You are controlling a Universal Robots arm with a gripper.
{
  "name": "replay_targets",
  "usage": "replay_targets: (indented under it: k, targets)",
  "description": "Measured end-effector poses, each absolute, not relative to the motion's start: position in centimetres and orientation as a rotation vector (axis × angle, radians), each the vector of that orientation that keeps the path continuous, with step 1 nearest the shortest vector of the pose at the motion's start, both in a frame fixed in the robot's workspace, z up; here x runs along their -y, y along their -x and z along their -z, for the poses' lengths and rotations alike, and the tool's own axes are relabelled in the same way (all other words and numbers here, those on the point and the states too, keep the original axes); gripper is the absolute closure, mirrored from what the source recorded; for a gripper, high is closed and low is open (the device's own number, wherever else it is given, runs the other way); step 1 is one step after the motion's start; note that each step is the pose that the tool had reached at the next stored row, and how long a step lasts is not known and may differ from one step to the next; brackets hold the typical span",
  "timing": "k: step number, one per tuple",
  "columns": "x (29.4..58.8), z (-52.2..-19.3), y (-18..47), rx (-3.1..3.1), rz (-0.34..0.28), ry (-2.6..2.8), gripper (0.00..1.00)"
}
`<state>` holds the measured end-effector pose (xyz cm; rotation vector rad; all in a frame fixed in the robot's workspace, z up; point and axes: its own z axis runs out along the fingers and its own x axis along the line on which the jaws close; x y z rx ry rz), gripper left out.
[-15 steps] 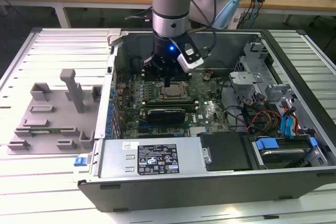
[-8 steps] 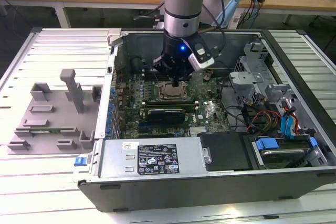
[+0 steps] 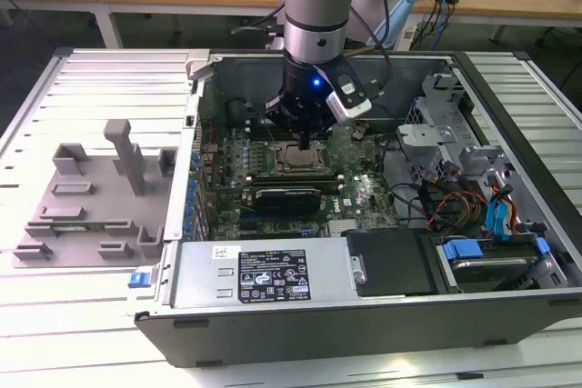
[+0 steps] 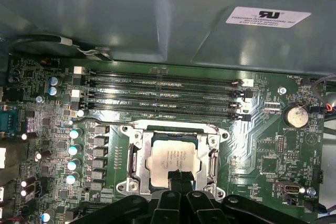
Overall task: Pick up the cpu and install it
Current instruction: 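Install the first cpu locking lever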
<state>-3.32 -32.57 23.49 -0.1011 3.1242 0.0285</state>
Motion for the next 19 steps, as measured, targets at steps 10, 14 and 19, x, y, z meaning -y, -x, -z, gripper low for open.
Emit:
replay_targets:
  k: [10, 14, 19]
  targets:
    - [32.6, -23.5, 3.6, -3.124, -0.028, 0.101, 0.89]
    - [32.6, -23.5, 4.1, -3.124, -0.028, 0.101, 0.89]
    - [32.6, -23.5, 5.3, -3.124, -0.028, 0.101, 0.89]
